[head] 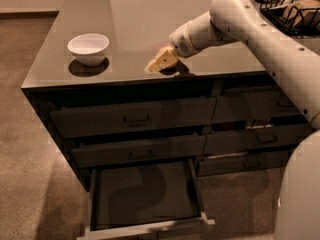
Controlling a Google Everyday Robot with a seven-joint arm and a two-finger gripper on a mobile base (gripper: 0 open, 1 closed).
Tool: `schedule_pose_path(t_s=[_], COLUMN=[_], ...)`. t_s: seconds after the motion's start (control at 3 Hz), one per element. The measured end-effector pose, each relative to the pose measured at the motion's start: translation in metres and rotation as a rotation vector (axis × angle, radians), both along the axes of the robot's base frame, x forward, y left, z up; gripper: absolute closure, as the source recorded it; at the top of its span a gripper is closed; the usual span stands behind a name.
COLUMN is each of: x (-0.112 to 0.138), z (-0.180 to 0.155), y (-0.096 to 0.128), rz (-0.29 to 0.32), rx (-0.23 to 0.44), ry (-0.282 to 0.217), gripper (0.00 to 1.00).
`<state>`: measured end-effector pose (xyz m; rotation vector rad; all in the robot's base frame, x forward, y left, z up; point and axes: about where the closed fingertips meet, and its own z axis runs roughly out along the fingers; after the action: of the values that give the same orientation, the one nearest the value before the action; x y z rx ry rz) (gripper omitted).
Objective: Place orange into bottom drawer
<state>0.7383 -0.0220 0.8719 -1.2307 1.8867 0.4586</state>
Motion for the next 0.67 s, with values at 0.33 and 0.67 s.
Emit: schedule_pose_path(t_s=[0.33, 0.67], x=[0.0083, 0.0106], z=[-0.0143, -0.0171], y=[-0.009, -0.0142], rz=[-0.032, -0.044], rx=[0.06, 0.11], ry=[0.037, 0.039], gripper=[0.0, 0.16])
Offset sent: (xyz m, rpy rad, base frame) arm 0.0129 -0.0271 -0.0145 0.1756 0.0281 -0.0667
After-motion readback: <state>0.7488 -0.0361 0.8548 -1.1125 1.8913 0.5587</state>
